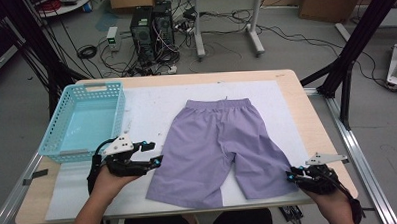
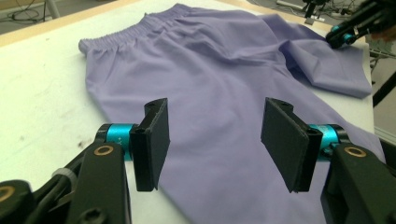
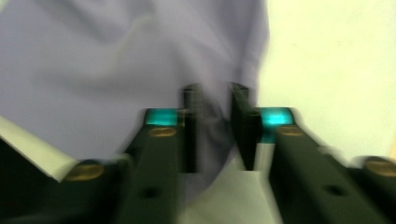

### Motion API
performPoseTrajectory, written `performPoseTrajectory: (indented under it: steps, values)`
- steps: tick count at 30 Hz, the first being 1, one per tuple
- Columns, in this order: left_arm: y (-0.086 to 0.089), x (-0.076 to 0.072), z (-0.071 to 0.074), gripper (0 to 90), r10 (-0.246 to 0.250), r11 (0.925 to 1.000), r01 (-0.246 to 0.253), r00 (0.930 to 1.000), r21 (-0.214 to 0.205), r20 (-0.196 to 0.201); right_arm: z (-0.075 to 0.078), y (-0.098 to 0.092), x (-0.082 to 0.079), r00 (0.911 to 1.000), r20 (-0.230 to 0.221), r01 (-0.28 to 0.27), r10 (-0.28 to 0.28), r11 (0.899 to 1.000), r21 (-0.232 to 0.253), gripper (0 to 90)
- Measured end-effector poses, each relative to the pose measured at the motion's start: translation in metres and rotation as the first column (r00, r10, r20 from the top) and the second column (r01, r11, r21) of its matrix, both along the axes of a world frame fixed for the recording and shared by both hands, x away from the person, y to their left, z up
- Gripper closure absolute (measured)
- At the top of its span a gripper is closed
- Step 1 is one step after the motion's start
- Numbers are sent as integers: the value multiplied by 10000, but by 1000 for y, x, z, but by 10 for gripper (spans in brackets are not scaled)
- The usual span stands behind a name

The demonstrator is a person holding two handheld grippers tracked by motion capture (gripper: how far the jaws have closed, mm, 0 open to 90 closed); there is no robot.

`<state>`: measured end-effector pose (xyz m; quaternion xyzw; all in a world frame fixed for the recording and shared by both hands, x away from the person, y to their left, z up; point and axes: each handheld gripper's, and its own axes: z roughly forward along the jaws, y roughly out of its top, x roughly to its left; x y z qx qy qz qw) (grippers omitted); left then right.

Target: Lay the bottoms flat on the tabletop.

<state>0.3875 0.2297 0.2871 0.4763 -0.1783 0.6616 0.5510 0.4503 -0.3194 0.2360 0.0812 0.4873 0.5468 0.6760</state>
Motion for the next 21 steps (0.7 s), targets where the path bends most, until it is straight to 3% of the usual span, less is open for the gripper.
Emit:
performPoseTrajectory:
  steps: [1, 3, 7, 10, 11, 12, 14, 16, 19, 21]
  values:
    - [-2, 0, 1, 419, -12, 10000, 12, 10000, -10, 14, -2, 0, 0, 9999, 140, -30, 29, 10000, 64, 900]
    - [-5, 0, 1, 419, -4, 10000, 4, 10000, 19, 19, -5, -1, -7, 10000, -12, -72, 72, 10000, 6, 900]
    - [-4, -2, 1, 419, -79, 9999, 78, 9999, 84, 89, -18, -9, -35, 9980, 455, -447, 445, 9990, 32, 900]
    - [-4, -1, 1, 419, 26, 10000, -26, 10000, 94, 51, -25, -16, -41, 9973, 181, -716, 712, 9972, 205, 900]
    - [-5, -1, 1, 419, 78, 9999, -79, 9999, 83, 72, -25, -15, -37, 9981, 16, -608, 608, 9977, 296, 847]
    - [-6, -1, 1, 419, 128, 9999, -129, 9999, 96, 114, -23, -15, -32, 9983, -114, -560, 564, 9978, 353, 736]
    - [-7, -1, 1, 418, 117, 9998, -119, 9999, 130, 124, -17, -14, -29, 9985, -76, -542, 546, 9973, 493, 687]
    - [-7, -1, 2, 414, 127, 9999, -128, 9999, 61, 103, -10, -7, -36, 9960, 565, -720, 699, 9968, 357, 630]
    - [-7, 0, 7, 395, 75, 9996, -72, 9999, -287, 98, 10, 9, -50, 9870, 1394, -813, 805, 9967, 0, 622]
    - [-9, 0, 16, 371, -73, 9977, 74, 10000, -673, 14, 29, 19, -56, 9841, 1563, -832, 841, 9965, -120, 587]
